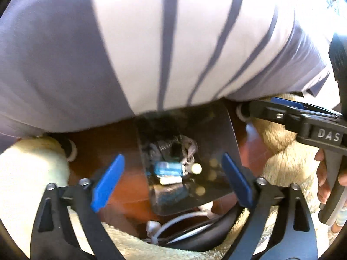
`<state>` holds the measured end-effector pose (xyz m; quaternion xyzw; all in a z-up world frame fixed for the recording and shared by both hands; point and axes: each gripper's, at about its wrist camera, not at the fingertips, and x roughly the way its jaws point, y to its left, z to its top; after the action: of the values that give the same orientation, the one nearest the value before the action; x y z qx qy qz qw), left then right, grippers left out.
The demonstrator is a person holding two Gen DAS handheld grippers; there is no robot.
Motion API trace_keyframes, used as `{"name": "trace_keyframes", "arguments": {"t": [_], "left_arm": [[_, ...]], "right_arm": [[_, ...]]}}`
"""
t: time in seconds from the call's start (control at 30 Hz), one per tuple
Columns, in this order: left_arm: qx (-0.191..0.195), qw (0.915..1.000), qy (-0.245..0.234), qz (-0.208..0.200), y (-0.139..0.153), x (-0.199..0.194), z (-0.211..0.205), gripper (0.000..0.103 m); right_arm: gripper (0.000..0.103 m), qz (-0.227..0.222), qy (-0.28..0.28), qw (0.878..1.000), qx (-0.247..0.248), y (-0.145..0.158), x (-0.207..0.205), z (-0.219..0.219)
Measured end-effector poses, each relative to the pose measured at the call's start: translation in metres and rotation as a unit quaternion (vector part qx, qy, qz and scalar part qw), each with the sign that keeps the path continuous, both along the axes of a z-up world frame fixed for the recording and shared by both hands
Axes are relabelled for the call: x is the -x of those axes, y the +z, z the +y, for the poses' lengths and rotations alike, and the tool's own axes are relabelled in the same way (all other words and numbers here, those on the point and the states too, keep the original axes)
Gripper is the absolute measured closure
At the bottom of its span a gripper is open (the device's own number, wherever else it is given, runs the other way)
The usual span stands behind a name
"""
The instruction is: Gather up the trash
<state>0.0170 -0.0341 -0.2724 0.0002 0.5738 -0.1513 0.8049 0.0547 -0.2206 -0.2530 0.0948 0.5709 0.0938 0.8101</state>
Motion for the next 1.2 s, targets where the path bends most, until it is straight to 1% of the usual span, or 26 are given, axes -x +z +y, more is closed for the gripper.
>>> {"name": "trace_keyframes", "arguments": {"t": [0.03,0.07,0.13,0.23,0.3,0.33,0.43,0.5,0.6,0.7,0.77,0.83,0.9,0.93,1.03,1.07,1.13,1.2], "left_arm": [[-0.001,0.9999,0.004,-0.012,0.008,0.002,0.004,0.009],[-0.002,0.9997,0.008,-0.025,0.016,0.004,0.007,0.008],[-0.004,0.9985,0.017,-0.051,0.035,0.008,0.014,0.008],[-0.005,0.9947,0.034,-0.097,0.067,0.015,0.021,0.008],[-0.004,0.9902,0.043,-0.133,0.092,0.02,0.025,0.008],[-0.004,0.9874,0.047,-0.151,0.106,0.023,0.027,0.008],[-0.001,0.976,0.061,-0.209,0.148,0.034,0.031,0.008],[-0.001,0.9673,0.067,-0.244,0.173,0.039,0.031,0.008],[-0.002,0.9523,0.071,-0.297,0.209,0.049,0.031,0.008],[0.008,0.9345,0.078,-0.347,0.241,0.061,0.031,0.008],[0.011,0.9247,0.082,-0.372,0.256,0.067,0.031,0.008],[0.004,0.9153,0.087,-0.393,0.27,0.072,0.03,0.008],[-0.003,0.9079,0.089,-0.41,0.28,0.078,0.026,0.008],[-0.004,0.9049,0.089,-0.416,0.285,0.08,0.024,0.008],[-0.003,0.8975,0.092,-0.431,0.294,0.087,0.02,0.008],[-0.004,0.8956,0.092,-0.435,0.297,0.087,0.019,0.008],[-0.002,0.8935,0.09,-0.44,0.3,0.091,0.016,0.008],[-0.001,0.8935,0.088,-0.44,0.302,0.092,0.015,0.008]], "right_arm": [[0.012,-0.014,-0.005,1.0,0.004,0.009,0.002,-0.003],[0.008,-0.028,-0.01,1.0,0.009,0.018,0.004,-0.006],[0.004,-0.054,-0.018,0.998,0.021,0.036,0.008,-0.011],[0.004,-0.095,-0.034,0.994,0.052,0.065,0.017,-0.017],[0.004,-0.124,-0.039,0.989,0.065,0.086,0.023,-0.021],[0.004,-0.148,-0.041,0.986,0.069,0.104,0.03,-0.023],[0.004,-0.201,-0.043,0.976,0.069,0.141,0.046,-0.025],[0.004,-0.239,-0.043,0.967,0.077,0.167,0.056,-0.024],[0.004,-0.301,-0.044,0.948,0.096,0.208,0.072,-0.02],[0.004,-0.342,-0.043,0.933,0.104,0.232,0.081,-0.017],[0.004,-0.361,-0.042,0.926,0.101,0.247,0.085,-0.019],[0.004,-0.38,-0.044,0.919,0.1,0.26,0.089,-0.02],[0.004,-0.403,-0.051,0.908,0.105,0.274,0.092,-0.023],[0.004,-0.409,-0.055,0.905,0.108,0.279,0.094,-0.02],[0.004,-0.432,-0.069,0.892,0.115,0.295,0.1,-0.023],[0.004,-0.436,-0.072,0.89,0.116,0.297,0.102,-0.021],[0.004,-0.444,-0.082,0.884,0.118,0.301,0.106,-0.022],[0.004,-0.448,-0.085,0.882,0.116,0.303,0.109,-0.021]]}}
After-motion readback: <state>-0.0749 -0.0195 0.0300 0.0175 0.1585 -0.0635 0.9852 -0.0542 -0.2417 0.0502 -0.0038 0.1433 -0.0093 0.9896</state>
